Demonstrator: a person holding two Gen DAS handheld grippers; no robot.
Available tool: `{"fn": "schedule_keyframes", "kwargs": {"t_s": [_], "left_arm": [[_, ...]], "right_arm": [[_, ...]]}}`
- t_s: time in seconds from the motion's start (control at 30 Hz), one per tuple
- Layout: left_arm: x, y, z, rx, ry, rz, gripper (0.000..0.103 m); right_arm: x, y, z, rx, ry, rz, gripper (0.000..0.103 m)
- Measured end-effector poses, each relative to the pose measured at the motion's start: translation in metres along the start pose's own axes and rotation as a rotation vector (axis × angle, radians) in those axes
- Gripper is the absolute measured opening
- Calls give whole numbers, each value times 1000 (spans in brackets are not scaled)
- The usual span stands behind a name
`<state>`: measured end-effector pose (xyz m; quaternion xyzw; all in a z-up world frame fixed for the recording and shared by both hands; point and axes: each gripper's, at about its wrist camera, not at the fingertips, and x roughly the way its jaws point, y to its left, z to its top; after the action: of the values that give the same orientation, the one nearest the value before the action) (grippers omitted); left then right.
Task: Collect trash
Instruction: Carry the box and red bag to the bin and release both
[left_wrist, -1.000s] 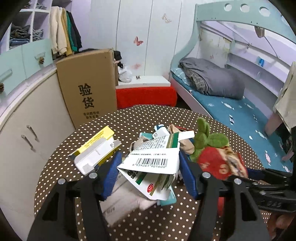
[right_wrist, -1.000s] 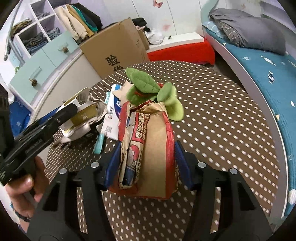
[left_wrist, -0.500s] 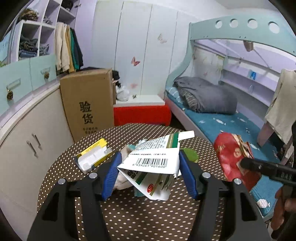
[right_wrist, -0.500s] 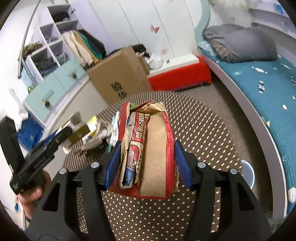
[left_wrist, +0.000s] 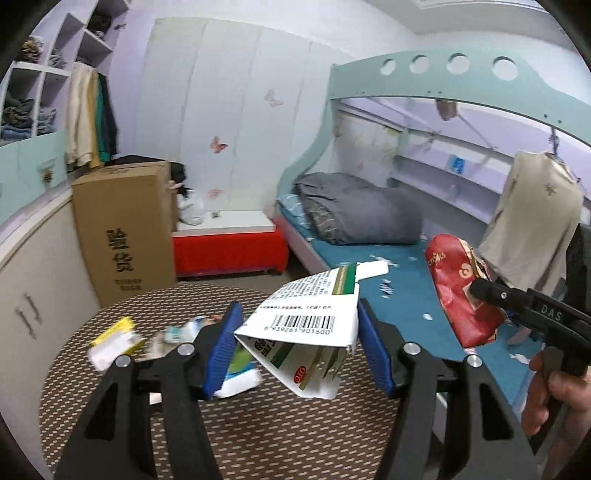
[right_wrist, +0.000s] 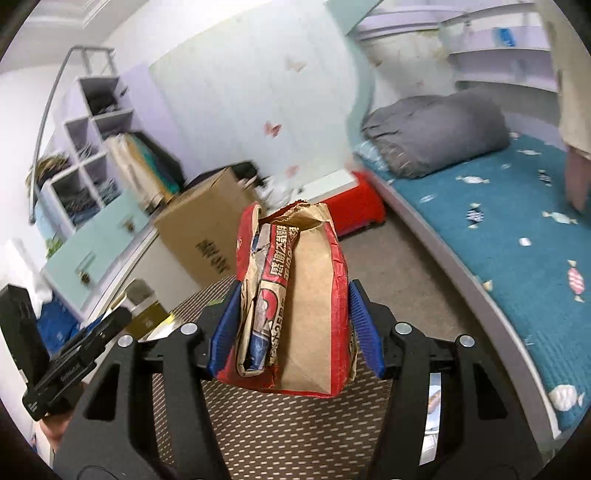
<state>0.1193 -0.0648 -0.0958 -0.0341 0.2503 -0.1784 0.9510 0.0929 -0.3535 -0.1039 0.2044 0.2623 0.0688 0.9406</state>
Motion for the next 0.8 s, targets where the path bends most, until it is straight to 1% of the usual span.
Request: {"fn": "schedule_keyframes", "kwargs": {"t_s": [0.17, 0.27, 0.37, 0.53, 0.63, 0.8], "left_arm": [[22, -45, 3, 30, 30, -92, 61], [39, -73, 0, 55, 61, -136, 61], [57, -101, -5, 77, 93, -173, 61], [95, -142, -17, 109, 169, -217, 61], [117, -162, -28, 126, 219, -227, 61], [172, -190, -56, 150, 358, -230, 61]], "right_arm": [[-26, -49, 7, 67, -49, -98, 57], [-32, -80, 5, 103, -50, -168, 57], [-32, -108, 0, 141, -37, -217, 57], [-20, -148, -14, 193, 5, -273, 57], [-1, -169, -26, 220, 54, -305, 57], [33, -206, -56, 290, 151, -338, 57]]}}
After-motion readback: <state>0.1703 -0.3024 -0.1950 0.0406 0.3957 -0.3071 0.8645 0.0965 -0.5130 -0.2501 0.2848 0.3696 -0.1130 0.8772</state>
